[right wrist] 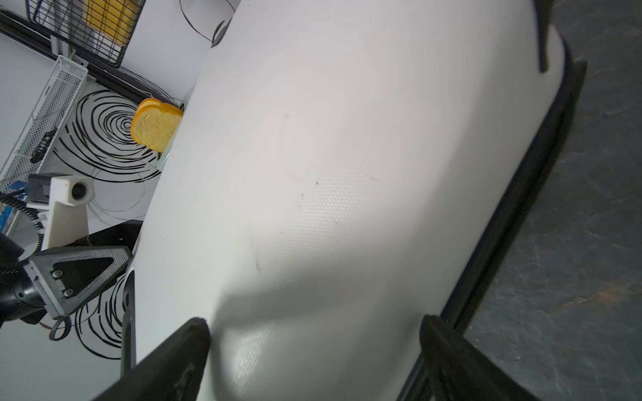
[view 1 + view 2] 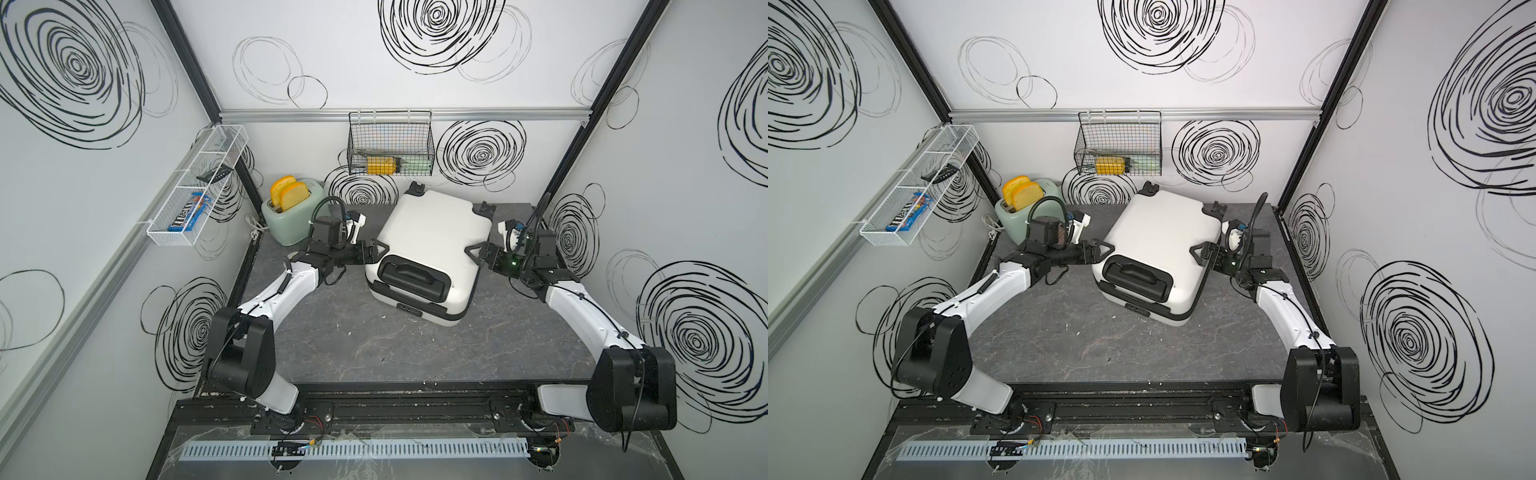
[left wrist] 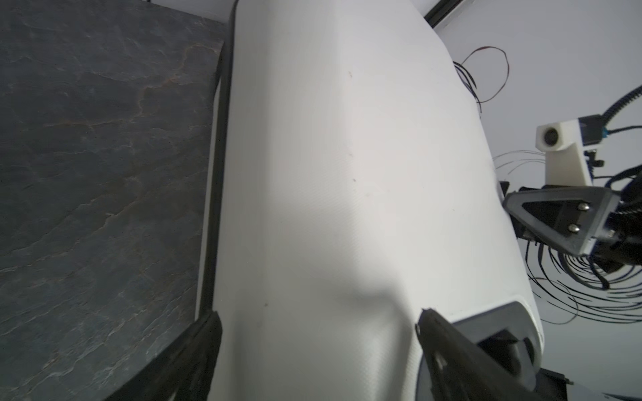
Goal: Open the suitcase zippers
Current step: Adjust the suitcase at the center of the board.
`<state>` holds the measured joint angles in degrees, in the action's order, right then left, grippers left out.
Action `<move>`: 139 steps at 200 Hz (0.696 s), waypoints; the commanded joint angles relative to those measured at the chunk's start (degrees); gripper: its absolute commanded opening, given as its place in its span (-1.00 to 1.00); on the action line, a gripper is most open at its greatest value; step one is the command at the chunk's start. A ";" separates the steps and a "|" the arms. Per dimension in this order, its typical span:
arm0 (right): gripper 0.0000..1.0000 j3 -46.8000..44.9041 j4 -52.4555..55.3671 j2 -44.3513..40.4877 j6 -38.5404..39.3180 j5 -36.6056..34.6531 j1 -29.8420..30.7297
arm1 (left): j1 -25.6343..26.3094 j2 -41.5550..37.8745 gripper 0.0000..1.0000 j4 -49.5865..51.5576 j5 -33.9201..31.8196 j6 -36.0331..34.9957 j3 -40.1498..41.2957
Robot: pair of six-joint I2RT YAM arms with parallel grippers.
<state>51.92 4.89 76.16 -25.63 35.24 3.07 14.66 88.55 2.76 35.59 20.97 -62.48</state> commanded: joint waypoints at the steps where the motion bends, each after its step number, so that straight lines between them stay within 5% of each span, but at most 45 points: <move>1: 0.95 0.81 -1.75 2.53 0.73 3.79 0.74 | 2.48 -3.48 0.85 -5.79 5.42 -0.35 3.33; 71: 0.95 7.08 0.12 7.64 3.82 1.98 0.91 | 11.74 -11.05 0.83 -4.42 3.62 -1.54 11.54; 111: 0.95 7.23 5.30 2.39 7.82 -4.82 1.26 | 10.37 -20.60 0.85 -5.63 -6.61 2.66 17.79; 139: 0.95 9.82 11.02 -4.31 17.58 -12.51 5.86 | 8.20 -26.59 0.86 -5.08 -16.73 2.59 20.20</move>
<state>58.48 8.99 78.19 -17.52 28.36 4.89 24.43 66.41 -0.47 27.22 22.15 -43.77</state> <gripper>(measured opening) 0.975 0.927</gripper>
